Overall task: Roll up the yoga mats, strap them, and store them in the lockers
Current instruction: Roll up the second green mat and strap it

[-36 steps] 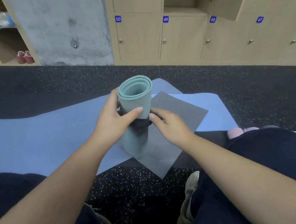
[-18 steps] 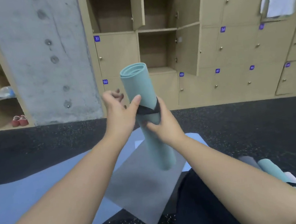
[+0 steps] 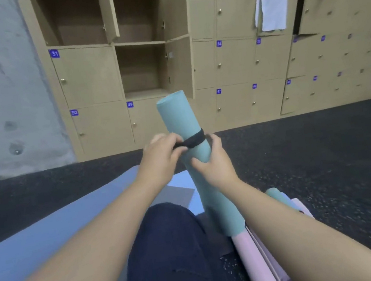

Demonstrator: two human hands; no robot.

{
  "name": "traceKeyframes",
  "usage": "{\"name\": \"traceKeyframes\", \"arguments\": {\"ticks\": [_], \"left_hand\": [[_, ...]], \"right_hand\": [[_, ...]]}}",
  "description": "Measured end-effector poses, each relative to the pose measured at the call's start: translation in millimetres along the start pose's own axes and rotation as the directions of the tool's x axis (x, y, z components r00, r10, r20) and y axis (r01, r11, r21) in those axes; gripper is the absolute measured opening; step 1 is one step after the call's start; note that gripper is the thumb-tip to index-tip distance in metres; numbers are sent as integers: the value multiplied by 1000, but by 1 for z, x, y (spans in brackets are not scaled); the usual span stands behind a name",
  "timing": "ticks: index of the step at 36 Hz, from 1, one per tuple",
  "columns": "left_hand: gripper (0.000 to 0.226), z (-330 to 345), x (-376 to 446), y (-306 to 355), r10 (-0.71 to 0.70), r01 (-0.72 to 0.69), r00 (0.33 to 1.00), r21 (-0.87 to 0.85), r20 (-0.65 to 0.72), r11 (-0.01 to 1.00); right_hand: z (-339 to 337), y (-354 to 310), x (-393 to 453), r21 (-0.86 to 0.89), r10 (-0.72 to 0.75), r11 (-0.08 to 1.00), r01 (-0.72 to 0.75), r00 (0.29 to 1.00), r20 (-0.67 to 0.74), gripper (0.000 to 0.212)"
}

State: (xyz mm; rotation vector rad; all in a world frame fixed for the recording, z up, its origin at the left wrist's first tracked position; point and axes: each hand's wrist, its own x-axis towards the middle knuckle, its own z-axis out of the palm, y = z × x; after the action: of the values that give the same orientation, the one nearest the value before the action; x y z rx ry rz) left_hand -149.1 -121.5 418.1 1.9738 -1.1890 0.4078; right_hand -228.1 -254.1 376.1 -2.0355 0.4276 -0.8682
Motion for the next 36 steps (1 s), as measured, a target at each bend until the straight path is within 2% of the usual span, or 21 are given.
{"name": "traceKeyframes", "arguments": {"ticks": [3, 7, 9, 11, 12, 14, 17, 23, 27, 32, 34, 36], "left_hand": [[19, 34, -4, -2, -102, 101, 984, 13, 146, 995], [14, 74, -14, -6, -123, 135, 984, -83, 127, 987], [41, 91, -21, -6, -109, 136, 981, -167, 163, 976], [65, 109, -29, -2, -69, 135, 954, -213, 292, 968], [69, 119, -31, 0, -54, 139, 935, -223, 351, 965], [67, 140, -33, 1, -51, 171, 921, -282, 387, 944], [62, 165, -32, 1, -79, 212, 931, -351, 355, 912], [46, 201, -27, -1, -161, 255, 940, -304, 302, 918], [44, 216, -23, -6, -208, 276, 939, -242, 273, 930], [45, 225, -15, -14, -202, 271, 947, -282, 250, 921], [45, 228, -12, -19, -230, 304, 937, -295, 262, 906], [49, 231, -10, -25, -247, 343, 908, -262, 340, 902]], "right_hand": [[-11, 29, -10, -45, 83, 995, -84, 996, -28, 56], [-17, 64, -26, -67, 179, 981, -182, 982, -58, 47], [-18, 81, -34, -43, 222, 973, -226, 972, -75, 46], [-17, 96, -40, -46, 246, 967, -251, 966, -82, 48], [-16, 104, -43, -53, 252, 965, -258, 963, -90, 49], [-14, 117, -47, -61, 260, 962, -267, 960, -103, 49], [-11, 132, -52, -73, 282, 954, -292, 952, -121, 59], [0, 158, -59, -86, 305, 945, -316, 945, -122, 67], [4, 173, -62, -116, 288, 948, -298, 953, -91, 83], [3, 205, -79, -245, 278, 932, -269, 961, 1, 109], [0, 219, -90, -273, 346, 901, -336, 938, -12, 107], [-3, 233, -97, -281, 390, 877, -390, 919, -60, 95]]}}
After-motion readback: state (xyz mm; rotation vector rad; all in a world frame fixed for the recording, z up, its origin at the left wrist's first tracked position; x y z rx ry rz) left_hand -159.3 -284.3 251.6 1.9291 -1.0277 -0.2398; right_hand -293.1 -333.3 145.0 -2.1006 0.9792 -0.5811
